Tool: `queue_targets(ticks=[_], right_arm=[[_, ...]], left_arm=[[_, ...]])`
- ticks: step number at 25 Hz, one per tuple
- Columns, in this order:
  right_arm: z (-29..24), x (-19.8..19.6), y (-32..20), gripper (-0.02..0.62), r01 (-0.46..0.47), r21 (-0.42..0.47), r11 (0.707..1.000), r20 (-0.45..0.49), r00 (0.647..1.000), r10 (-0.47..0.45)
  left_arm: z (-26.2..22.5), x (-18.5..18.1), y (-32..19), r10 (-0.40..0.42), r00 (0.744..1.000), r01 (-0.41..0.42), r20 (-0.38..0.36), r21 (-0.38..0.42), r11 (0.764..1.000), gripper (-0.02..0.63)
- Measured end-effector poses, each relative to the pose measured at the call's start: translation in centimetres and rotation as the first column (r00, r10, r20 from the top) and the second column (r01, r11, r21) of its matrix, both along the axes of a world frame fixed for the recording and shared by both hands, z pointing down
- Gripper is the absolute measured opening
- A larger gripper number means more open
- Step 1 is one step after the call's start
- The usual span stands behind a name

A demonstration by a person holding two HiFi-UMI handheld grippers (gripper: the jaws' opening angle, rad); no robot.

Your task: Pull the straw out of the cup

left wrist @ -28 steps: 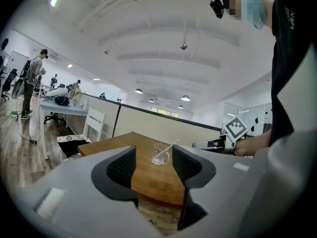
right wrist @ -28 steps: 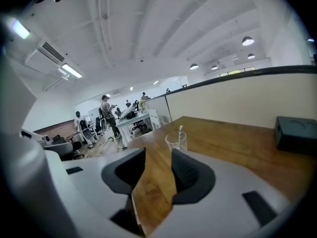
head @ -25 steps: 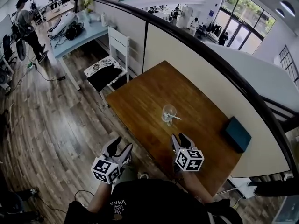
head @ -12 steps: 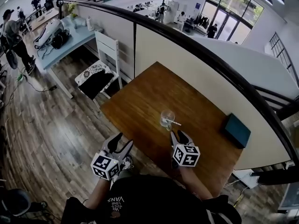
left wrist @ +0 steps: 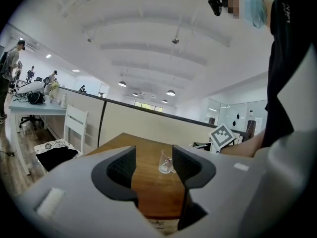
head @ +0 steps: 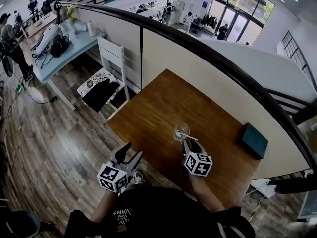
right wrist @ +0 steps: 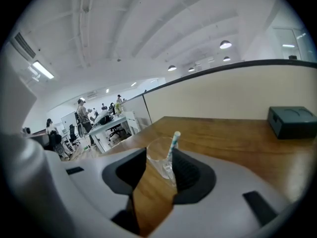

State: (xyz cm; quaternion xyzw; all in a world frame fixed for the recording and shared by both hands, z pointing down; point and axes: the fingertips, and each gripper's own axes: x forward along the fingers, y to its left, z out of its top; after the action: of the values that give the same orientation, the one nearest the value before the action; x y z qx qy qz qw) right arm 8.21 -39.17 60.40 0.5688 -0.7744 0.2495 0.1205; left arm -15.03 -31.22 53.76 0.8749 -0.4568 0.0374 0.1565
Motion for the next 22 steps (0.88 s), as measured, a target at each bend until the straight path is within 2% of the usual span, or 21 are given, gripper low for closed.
queue_targets(ticks=[3,7,14,22], right_arm=[[0.2,0.2,-1.0,0.158,-0.055,-0.007,0.998,0.06,0.997,0.056],[0.6,0.3,-2.1,0.156,-0.111,-0.009,0.994,0.087,0.99,0.111],[0.1,-0.1,-3.6,0.157,-0.14,0.02,0.99,0.162,0.977,0.135],[1.1,0.6,-4.5,0.156,-0.192,-0.014,0.981,0.189,0.963,0.191]], left_arm=[[-0.1,-0.7,-0.7,0.002,1.0,-0.002,-0.002,-0.003,1.0,0.215],[0.0,-1.7,-1.5,0.008,1.0,-0.008,0.004,-0.009,1.0,0.215],[0.4,-2.6,-2.6,0.034,0.999,-0.034,0.016,-0.013,0.999,0.215],[1.1,-3.1,-3.5,0.035,0.999,-0.035,0.023,-0.028,0.999,0.215]])
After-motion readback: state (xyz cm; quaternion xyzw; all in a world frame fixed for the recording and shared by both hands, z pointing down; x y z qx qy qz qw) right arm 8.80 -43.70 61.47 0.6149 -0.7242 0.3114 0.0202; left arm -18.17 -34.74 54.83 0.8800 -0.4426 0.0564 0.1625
